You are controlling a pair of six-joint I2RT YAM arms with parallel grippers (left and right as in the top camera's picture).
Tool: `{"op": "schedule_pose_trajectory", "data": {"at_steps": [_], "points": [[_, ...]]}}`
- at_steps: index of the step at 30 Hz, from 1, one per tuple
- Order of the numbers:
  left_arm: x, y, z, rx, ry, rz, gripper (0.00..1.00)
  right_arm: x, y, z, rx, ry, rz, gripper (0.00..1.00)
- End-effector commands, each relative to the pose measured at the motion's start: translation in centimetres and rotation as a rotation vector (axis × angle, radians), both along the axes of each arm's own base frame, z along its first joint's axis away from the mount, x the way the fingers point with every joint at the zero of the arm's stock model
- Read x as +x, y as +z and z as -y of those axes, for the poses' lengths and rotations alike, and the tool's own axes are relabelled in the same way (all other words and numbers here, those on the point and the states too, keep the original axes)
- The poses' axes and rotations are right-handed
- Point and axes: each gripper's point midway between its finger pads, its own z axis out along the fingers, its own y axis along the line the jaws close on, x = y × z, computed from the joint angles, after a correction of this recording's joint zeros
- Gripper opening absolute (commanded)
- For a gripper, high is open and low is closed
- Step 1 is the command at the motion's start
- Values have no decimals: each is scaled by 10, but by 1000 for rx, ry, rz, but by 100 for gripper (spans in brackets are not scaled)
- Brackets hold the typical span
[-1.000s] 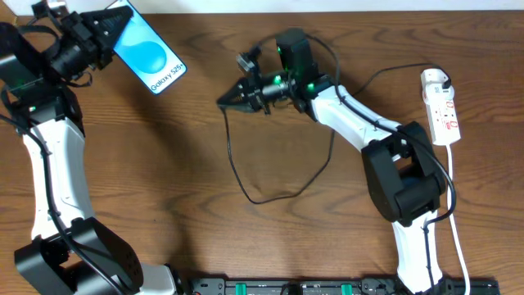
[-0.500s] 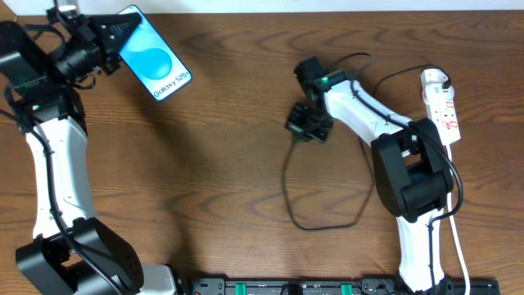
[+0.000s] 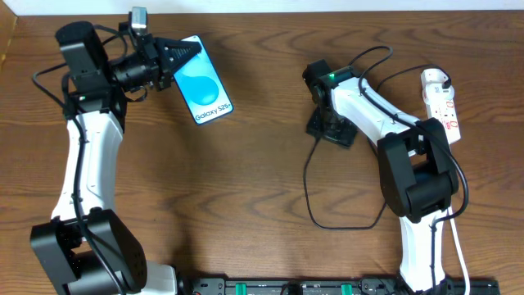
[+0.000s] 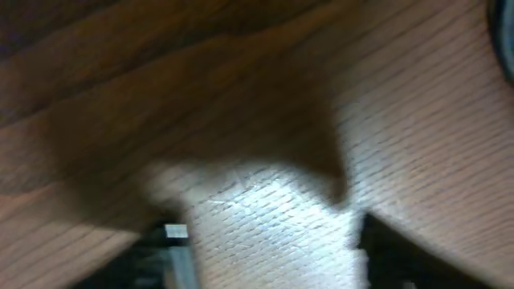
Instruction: Plug charger to phone and switch on socket
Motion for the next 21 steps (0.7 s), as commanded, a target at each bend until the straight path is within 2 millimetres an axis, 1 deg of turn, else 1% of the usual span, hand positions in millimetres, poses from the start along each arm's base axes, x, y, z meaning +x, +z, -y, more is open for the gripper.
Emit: {"op": "schedule_pose_trajectory", "data": {"at_steps": [1, 3, 6, 10, 13, 15, 17, 21], "points": [[2, 1, 3, 18, -20, 46, 7, 4, 12, -2, 5, 5, 32, 99], [2, 0, 3, 21, -20, 49, 7, 0, 12, -11, 51, 7, 13, 99], [1, 0, 3, 22, -21, 52, 7, -6, 12, -32, 147, 16, -15, 99], [1, -2, 4, 28, -23, 60, 7, -9, 14, -60, 243, 45, -18, 99], [0, -4, 4, 26, -24, 55, 7, -10, 14, -73, 257, 70, -2, 99], [0, -4, 4, 25, -28, 55, 8, -12, 14, -78, 248, 70, 8, 99], [-1, -4, 4, 22, -33, 55, 7, -13, 13, -79, 218, 58, 21, 98], [-1, -4, 5, 22, -34, 55, 8, -9, 12, -73, 145, 47, 61, 94]]}}
